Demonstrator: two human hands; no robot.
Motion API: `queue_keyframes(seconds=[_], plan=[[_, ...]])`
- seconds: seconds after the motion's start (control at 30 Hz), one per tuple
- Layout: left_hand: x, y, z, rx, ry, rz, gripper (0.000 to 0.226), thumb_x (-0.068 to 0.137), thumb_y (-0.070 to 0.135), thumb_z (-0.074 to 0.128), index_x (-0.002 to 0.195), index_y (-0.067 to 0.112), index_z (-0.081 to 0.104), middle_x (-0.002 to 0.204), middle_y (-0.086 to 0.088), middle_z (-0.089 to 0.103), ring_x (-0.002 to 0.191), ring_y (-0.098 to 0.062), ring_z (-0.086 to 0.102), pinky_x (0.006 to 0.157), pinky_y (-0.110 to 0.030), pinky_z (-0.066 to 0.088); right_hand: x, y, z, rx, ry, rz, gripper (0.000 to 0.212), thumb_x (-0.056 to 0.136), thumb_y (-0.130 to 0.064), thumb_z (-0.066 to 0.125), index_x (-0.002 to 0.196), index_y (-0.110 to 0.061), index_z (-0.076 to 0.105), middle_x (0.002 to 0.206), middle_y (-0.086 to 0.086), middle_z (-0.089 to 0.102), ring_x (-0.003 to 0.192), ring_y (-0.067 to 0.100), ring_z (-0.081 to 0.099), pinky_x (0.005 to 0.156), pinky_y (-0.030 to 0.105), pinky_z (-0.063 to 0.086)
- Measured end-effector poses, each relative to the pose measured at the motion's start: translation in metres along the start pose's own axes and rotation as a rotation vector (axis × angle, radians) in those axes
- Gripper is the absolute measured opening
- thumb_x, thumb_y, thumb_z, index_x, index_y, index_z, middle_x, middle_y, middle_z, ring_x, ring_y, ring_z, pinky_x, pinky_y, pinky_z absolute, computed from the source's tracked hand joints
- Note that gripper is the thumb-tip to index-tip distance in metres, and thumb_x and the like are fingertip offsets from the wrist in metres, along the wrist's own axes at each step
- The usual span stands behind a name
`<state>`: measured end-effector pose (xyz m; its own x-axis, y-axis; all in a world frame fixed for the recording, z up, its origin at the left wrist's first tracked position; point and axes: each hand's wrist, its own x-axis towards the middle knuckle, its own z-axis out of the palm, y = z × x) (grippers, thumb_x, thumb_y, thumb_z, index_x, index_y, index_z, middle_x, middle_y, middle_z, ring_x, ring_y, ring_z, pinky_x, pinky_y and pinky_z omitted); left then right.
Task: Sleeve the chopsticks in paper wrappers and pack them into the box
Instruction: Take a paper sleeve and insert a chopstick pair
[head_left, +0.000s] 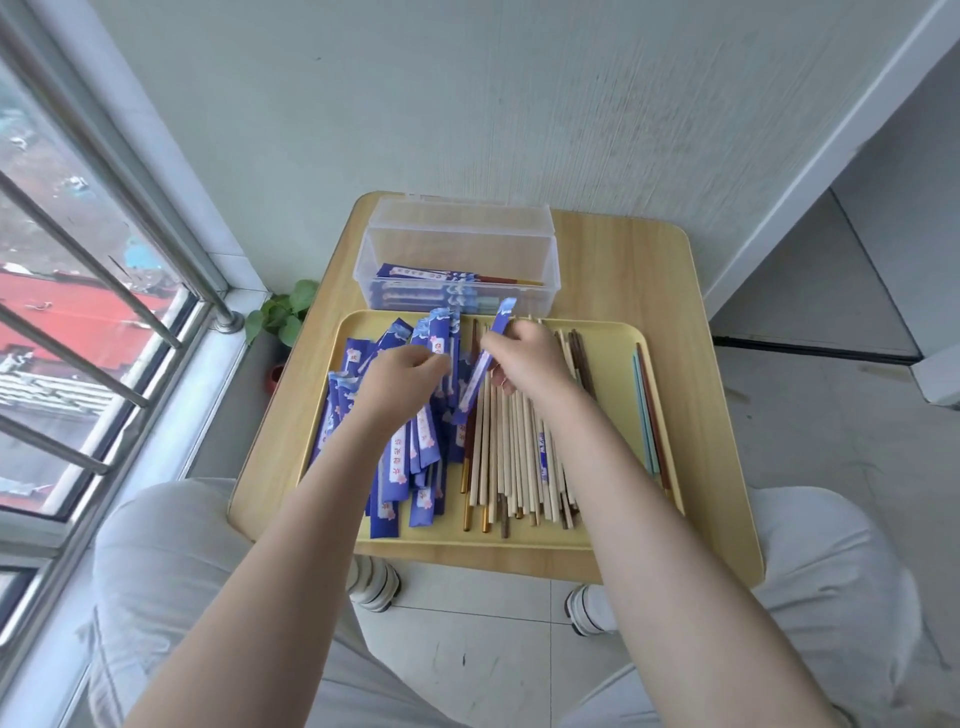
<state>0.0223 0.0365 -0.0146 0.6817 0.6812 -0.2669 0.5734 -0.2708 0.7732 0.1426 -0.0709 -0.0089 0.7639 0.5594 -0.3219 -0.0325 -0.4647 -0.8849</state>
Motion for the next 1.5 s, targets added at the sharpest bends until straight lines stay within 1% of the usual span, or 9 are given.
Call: queue_keyframes(seconds=[0.1,0.3,0.47,0.57,0.63,0.73,0.97,1.17,1.5], plan=[[-0.015,0.019,0.009,-0.101,-0.221,0.081,0.032,0.095,0.044,0.064,0.090,0.014,0.073,0.063,0.004,0.059,0.053,-0.005,0.053,0.059,-0.019,0.047,-0.007,-0.003,-0.019,0.165,0.033,0.012,0.011,0.089,-0.010,0.054,0.078,-0.009,0.056,0.060,0.009,0.062,0.046,0.021,0.055,0.043,0.026,0.042],[-0.026,0.027,0.034,-0.183,-0.282,0.061,0.024,0.092,0.042,0.069,0.092,0.020,0.078,0.069,0.007,0.065,0.054,-0.003,0.051,0.057,-0.021,0.045,-0.020,0.012,-0.037,0.253,0.024,0.059,0.006,0.086,-0.011,0.061,0.089,-0.006,0.062,0.080,0.015,0.068,0.056,0.025,0.062,0.050,0.030,0.048],[-0.036,0.017,0.043,-0.402,-0.475,-0.044,0.037,0.099,0.042,0.056,0.100,0.011,0.075,0.081,0.002,0.069,0.067,-0.009,0.055,0.072,-0.029,0.044,-0.033,0.031,-0.055,0.500,0.004,0.113,0.043,0.093,-0.032,0.071,0.121,-0.007,0.051,0.087,0.010,0.066,0.056,0.019,0.062,0.051,0.031,0.051],[-0.038,0.011,0.054,-0.536,-0.476,-0.140,0.039,0.099,0.041,0.055,0.110,0.008,0.073,0.086,-0.001,0.070,0.077,-0.015,0.057,0.077,-0.032,0.044,-0.034,0.050,-0.066,-0.058,0.230,0.074,0.045,0.099,-0.045,0.054,0.127,-0.009,0.053,0.108,0.008,0.065,0.088,0.022,0.067,0.075,0.040,0.056],[-0.040,0.010,0.061,-0.560,-0.440,-0.159,0.037,0.099,0.041,0.056,0.110,0.009,0.073,0.086,-0.001,0.070,0.077,-0.016,0.058,0.074,-0.030,0.046,-0.036,0.064,-0.074,-0.556,0.401,0.110,0.048,0.101,-0.040,0.047,0.136,-0.006,0.049,0.132,0.013,0.054,0.121,0.028,0.053,0.097,0.043,0.047],[-0.043,0.014,0.070,-0.594,-0.388,-0.159,0.034,0.099,0.040,0.056,0.106,0.012,0.074,0.089,-0.003,0.071,0.078,-0.017,0.059,0.071,-0.029,0.046,-0.043,0.079,-0.079,-0.838,0.411,0.207,0.053,0.100,-0.035,0.048,0.142,-0.003,0.044,0.145,0.016,0.041,0.134,0.031,0.038,0.108,0.043,0.036],[-0.042,0.017,0.081,-0.658,-0.325,-0.229,0.033,0.101,0.036,0.055,0.110,0.009,0.071,0.084,-0.001,0.073,0.073,-0.014,0.063,0.072,-0.030,0.048,-0.049,0.094,-0.067,-0.964,0.412,0.158,0.047,0.099,-0.031,0.048,0.138,-0.004,0.046,0.138,0.015,0.047,0.127,0.029,0.039,0.103,0.039,0.039],[-0.043,0.017,0.082,-0.655,-0.333,-0.215,0.033,0.101,0.035,0.055,0.111,0.008,0.070,0.084,-0.002,0.072,0.072,-0.014,0.062,0.066,-0.026,0.050,-0.046,0.096,-0.069,-0.771,0.422,0.039,0.051,0.094,-0.005,0.055,0.144,-0.002,0.043,0.139,0.017,0.048,0.131,0.032,0.041,0.108,0.039,0.041],[-0.041,0.012,0.080,-0.652,-0.368,-0.169,0.032,0.104,0.032,0.050,0.116,0.010,0.069,0.094,-0.008,0.073,0.084,-0.021,0.061,0.075,-0.032,0.051,-0.045,0.098,-0.075,-0.691,0.423,0.149,0.018,0.097,-0.010,0.061,0.114,-0.003,0.062,0.108,0.012,0.065,0.097,0.027,0.064,0.073,0.032,0.055]])
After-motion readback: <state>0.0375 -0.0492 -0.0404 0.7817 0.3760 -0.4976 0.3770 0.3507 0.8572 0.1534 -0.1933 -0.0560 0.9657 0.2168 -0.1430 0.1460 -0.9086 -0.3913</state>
